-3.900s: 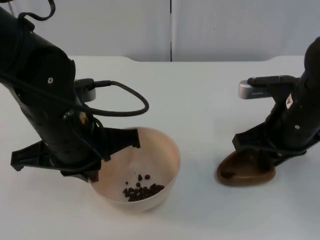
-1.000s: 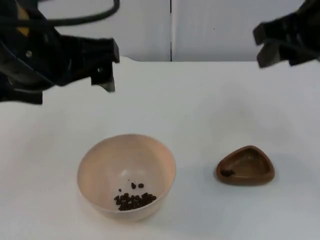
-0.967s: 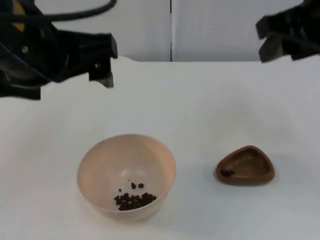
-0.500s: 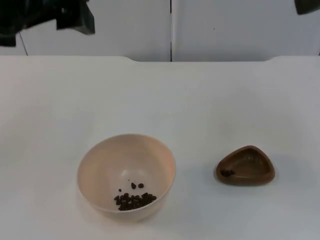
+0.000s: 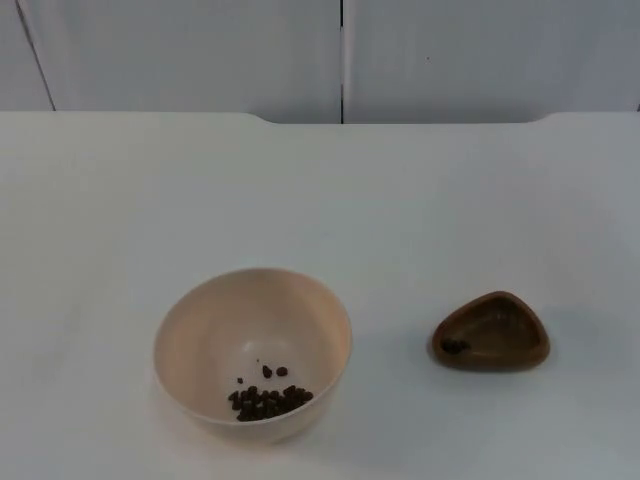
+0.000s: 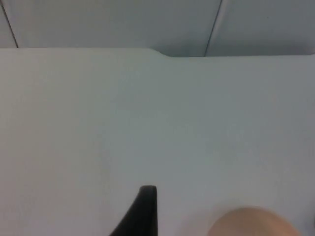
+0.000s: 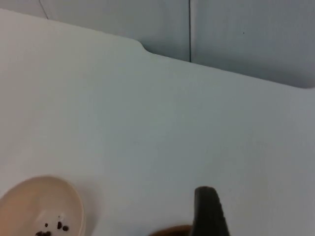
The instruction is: Pick up the bowl with the left hand and pour the coffee beans from the cup into the bowl with the right hand.
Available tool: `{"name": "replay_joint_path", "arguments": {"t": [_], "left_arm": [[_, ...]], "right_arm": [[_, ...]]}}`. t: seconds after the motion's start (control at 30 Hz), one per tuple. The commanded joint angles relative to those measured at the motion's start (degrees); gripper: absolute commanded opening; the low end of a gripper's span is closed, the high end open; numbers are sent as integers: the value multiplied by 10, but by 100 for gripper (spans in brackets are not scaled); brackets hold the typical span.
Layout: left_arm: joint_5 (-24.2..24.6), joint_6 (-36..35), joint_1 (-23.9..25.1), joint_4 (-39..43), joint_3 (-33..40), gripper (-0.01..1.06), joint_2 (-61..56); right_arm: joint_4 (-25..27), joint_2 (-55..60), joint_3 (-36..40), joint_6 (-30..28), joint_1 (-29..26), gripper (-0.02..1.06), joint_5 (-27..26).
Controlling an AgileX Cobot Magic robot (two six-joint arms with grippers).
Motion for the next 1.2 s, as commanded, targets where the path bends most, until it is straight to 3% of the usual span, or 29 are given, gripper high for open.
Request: {"name": "replay_joint_path", "arguments": {"t": [0.0,0.2,0.6,0.93,1.17], "left_arm": [[17,11,1,4,1,94,-28],[54,33,1,-17,1,94,-87],[115,215,1,-86,1,94,-225],[146,241,1,-94,112,94,-361],[185,284,1,-156,140,94,-477]], "right_arm": [[-3,-26,16,-8,1,50,4],[-3,-87,67,-18,1,50,-2],[-1,-207,164,-41,1,50,-6],[0,-338,241,-45,1,50,-20],[1,-447,264,-73,1,50,20]]}}
